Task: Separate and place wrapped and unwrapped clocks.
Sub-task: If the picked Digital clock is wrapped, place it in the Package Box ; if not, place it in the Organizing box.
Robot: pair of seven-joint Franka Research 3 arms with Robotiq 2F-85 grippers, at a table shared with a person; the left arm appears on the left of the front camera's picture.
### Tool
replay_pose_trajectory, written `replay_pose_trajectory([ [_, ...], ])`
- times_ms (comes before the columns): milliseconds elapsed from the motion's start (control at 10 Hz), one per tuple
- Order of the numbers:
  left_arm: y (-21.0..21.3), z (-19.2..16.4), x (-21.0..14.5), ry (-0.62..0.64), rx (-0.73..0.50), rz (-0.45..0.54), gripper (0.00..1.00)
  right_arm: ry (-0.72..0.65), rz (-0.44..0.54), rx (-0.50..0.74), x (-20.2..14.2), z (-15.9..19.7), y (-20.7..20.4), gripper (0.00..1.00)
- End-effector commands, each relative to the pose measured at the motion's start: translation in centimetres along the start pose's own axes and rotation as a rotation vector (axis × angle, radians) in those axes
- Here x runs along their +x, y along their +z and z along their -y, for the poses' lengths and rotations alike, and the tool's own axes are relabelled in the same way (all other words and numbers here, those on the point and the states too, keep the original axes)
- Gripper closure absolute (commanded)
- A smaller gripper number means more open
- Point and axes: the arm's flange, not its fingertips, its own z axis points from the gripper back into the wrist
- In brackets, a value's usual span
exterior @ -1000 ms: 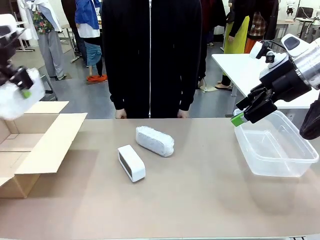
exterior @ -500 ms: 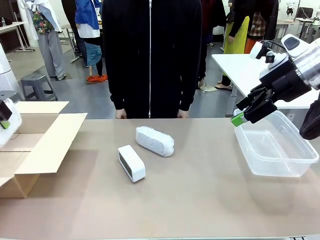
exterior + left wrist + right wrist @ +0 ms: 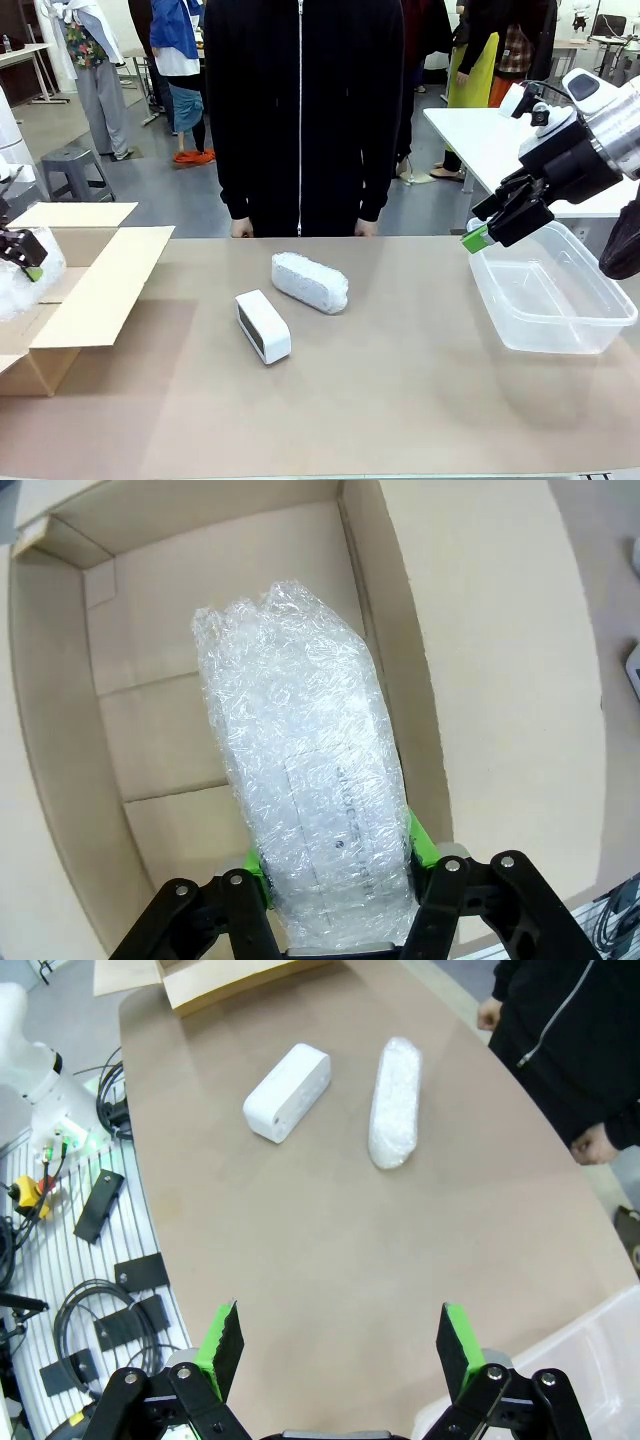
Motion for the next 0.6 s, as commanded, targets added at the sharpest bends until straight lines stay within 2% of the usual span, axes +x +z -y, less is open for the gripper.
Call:
replay_pose_trajectory([
  [0,-0.05,0.10,0.76,-0.009,-0.024,0.014,0.44,-0.004,0.020,0.021,0.04,0.06,-0.19,0.00],
  [200,-0.78,0.53,1.01,-0.047,-0.009,-0.007,0.44,-0.004,0.020,0.021,0.04,0.06,-0.19,0.00],
  [300,-0.69,0.66,1.20,-0.043,-0.010,0.000,0.00,-0.004,0.020,0.021,0.04,0.06,-0.19,0.00],
  [500,-0.16,0.77,1.65,-0.040,-0.015,0.012,0.00,-0.004,0.020,0.021,0.04,0.06,-0.19,0.00],
])
